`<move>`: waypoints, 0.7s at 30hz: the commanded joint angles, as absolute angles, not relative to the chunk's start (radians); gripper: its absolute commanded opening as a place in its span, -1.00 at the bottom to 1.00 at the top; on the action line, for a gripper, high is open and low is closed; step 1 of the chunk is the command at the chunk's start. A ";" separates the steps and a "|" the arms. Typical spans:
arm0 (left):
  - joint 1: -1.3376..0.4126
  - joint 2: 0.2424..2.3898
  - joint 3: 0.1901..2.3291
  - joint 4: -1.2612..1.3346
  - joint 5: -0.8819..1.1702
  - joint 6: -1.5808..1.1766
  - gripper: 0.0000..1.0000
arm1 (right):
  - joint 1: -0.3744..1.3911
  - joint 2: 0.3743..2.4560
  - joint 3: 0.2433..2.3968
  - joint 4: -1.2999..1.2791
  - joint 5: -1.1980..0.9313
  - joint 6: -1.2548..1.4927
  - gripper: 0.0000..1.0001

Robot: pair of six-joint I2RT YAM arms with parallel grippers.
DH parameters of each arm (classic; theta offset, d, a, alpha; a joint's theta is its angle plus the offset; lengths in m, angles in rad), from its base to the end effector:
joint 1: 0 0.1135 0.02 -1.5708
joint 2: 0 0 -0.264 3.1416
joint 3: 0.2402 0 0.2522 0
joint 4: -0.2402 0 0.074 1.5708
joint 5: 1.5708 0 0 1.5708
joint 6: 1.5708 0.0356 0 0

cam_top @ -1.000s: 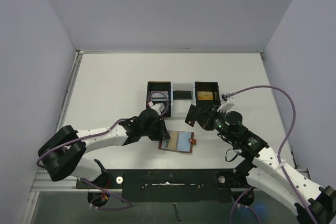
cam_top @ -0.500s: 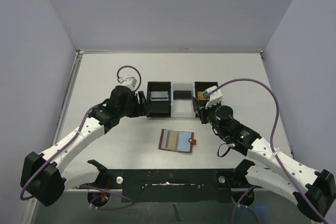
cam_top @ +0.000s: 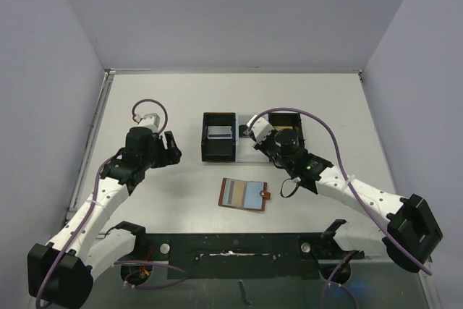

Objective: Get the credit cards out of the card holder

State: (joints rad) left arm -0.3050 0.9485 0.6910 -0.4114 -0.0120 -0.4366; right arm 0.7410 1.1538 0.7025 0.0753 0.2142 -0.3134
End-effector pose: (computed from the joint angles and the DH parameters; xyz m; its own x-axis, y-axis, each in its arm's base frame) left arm 0.1950 -0.0609 0.2557 -0.6592 -0.2357 -0.7141 0.0139 0.9456 -0.3250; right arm 0.1976 0.1705 0.2621 -0.0994 -0.4992 -0.8608 -0.5722 0.7364 -0.3610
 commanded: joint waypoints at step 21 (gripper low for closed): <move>-0.304 0.962 0.698 -0.341 -0.070 -0.391 0.44 | 0.626 1.529 0.982 0.045 0.063 -0.568 -1.00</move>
